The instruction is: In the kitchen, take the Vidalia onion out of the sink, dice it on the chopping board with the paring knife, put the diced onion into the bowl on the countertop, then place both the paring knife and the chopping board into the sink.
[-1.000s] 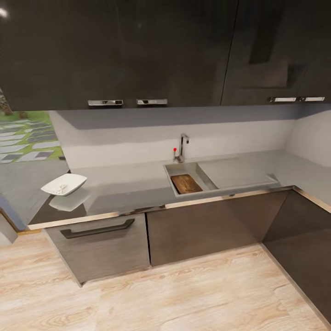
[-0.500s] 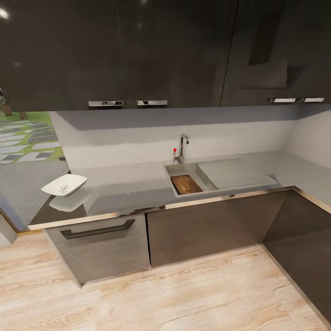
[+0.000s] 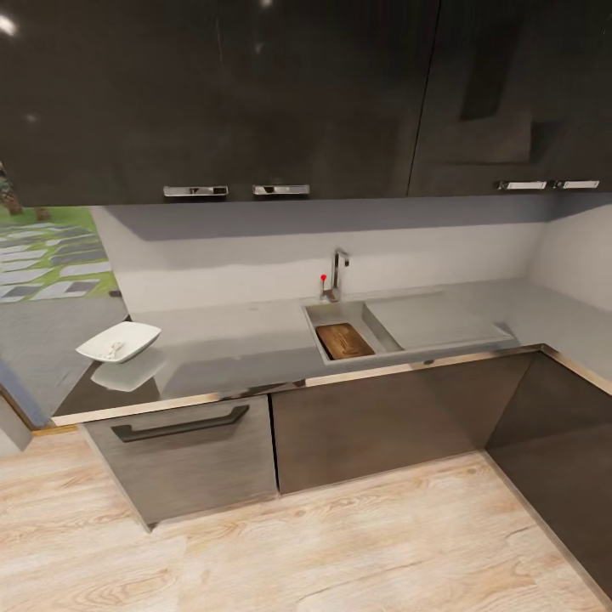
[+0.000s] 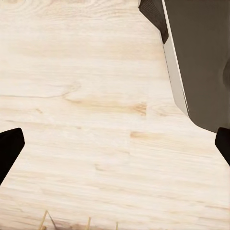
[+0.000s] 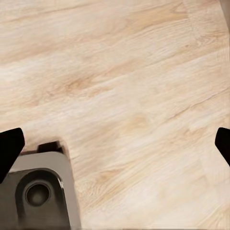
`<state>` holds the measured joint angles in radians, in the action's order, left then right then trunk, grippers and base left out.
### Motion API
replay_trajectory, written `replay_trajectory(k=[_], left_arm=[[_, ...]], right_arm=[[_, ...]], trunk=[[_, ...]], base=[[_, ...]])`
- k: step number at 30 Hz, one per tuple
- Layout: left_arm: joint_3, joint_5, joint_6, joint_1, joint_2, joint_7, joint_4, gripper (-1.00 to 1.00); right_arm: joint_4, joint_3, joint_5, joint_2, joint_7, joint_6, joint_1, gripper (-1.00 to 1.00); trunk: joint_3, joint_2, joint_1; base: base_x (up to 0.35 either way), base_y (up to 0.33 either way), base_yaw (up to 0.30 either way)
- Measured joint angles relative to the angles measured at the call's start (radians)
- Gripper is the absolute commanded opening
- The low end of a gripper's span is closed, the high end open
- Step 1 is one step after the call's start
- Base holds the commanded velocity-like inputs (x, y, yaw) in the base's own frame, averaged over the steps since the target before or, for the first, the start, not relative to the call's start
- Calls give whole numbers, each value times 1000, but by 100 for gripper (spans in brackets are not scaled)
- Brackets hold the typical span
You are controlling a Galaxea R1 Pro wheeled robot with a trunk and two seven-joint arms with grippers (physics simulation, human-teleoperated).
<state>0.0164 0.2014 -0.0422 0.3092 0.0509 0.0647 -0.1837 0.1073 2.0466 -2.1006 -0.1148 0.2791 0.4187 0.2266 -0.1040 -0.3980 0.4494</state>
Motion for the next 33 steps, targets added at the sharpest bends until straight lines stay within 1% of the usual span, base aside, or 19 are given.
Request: replay_trajectory(k=[6,14,17,20,33], left_arm=[[0,0,0,0,0,0,0,100],[0,0,0,0,0,0,0,100],[0,0,0,0,0,0,0,100],[0,0,0,0,0,0,0,100],[0,0,0,0,0,0,0,100]], right_arm=[[4,1,1,39,-1,2,0,100],[2,0,0,75,0,2,0,100],[-1,-1,0,97,0,4,0,100],[0,-1,-1,103,0,2,0,100],[0,-1,0,104,0,2,0,100]], trunk=[[0,0,0],[0,0,0],[0,0,0],[0,0,0],[0,0,0]], base=[[0,0,0],[0,0,0],[0,0,0],[0,0,0],[0,0,0]])
